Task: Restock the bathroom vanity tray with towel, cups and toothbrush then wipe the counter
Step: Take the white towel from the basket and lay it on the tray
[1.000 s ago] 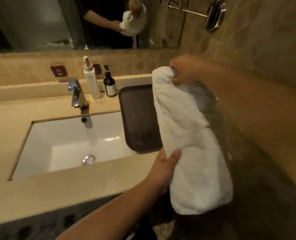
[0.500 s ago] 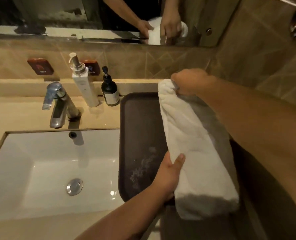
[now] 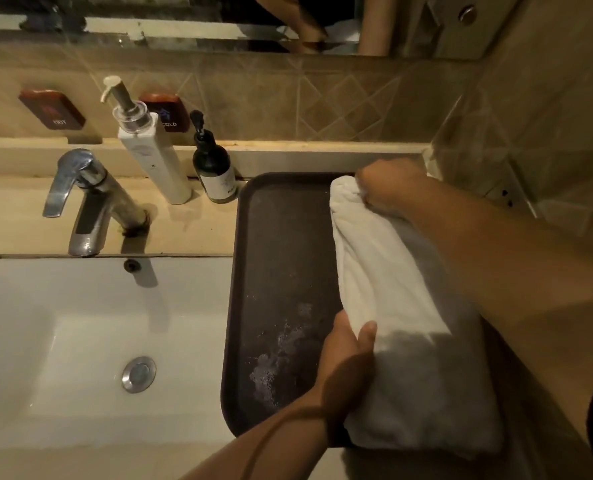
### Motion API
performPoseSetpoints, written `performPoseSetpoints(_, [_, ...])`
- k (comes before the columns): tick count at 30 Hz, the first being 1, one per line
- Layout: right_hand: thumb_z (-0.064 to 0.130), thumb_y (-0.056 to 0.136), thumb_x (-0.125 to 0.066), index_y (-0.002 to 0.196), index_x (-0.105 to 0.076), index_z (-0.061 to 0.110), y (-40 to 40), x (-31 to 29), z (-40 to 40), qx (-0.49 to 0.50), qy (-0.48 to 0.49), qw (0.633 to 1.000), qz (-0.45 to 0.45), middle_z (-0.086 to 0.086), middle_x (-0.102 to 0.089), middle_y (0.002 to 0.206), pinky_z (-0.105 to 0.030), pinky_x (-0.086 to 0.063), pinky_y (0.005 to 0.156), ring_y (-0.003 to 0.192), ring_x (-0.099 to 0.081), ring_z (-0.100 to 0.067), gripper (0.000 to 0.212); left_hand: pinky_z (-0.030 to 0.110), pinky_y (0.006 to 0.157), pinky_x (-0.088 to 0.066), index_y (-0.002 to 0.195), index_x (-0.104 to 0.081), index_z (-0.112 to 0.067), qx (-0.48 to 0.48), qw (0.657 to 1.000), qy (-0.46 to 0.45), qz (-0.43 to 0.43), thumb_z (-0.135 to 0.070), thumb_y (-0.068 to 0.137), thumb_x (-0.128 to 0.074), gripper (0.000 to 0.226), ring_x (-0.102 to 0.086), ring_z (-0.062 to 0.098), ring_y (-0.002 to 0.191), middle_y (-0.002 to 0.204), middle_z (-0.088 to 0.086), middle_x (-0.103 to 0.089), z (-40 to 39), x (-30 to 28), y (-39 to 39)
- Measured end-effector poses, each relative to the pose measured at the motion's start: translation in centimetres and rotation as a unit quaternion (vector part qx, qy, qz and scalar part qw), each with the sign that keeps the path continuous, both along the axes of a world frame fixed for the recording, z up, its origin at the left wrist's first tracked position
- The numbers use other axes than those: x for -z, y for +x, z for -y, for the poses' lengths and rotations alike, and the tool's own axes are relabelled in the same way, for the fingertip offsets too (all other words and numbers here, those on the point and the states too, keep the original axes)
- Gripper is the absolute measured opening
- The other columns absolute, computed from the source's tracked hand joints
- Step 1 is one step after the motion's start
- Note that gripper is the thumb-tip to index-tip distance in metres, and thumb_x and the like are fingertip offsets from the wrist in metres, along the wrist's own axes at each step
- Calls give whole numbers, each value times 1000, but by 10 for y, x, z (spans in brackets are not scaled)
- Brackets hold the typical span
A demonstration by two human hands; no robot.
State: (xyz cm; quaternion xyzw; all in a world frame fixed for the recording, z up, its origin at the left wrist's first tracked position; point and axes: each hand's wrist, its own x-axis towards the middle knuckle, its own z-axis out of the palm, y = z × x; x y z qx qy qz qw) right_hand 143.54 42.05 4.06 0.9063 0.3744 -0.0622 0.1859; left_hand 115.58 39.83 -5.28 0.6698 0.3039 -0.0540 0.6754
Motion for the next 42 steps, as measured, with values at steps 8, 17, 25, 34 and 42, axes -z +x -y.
performPoseSetpoints(8, [39,91,-55,134,-49,17,-36,28,31,-4,173,974,145,-13,-48,142,-53,-19,113,133,-39,-33,49,39,104,-38,147,-28,-26,83,959,269,-6,-31,95,-44,55,-42,23,128,151,2,-29,0,-21,-10])
performPoseSetpoints(17, [70,88,-2,151,-20,30,-100,66,73,76,133,985,82,-4,-15,162,-61,-1,115,147,-12,-35,76,63,99,-40,147,-36,-11,277,832,479,41,-52,96,-31,66,-36,42,138,152,18,-38,27,-7,-29])
performPoseSetpoints(25, [70,88,3,153,-11,30,-95,77,75,95,130,985,56,-3,-9,163,-58,2,116,148,-6,-33,77,55,117,5,155,-1,-19,265,843,466,49,-58,96,-24,74,14,34,148,161,8,8,32,13,-29])
performPoseSetpoints(34, [71,89,-7,153,-8,32,-95,55,73,108,106,988,-6,-1,-3,163,-57,6,115,148,-2,-31,75,51,115,14,155,9,-25,332,822,462,-6,-64,89,-4,77,20,27,148,163,5,16,16,-11,-26])
performPoseSetpoints(42, [45,98,-44,133,-51,20,-112,-22,71,142,114,976,-122,-3,-56,134,-36,-41,96,114,-55,-24,43,49,94,-49,123,-54,-17,405,784,469,-37,-46,98,-41,41,-59,27,104,120,6,-61,-57,-95,0])
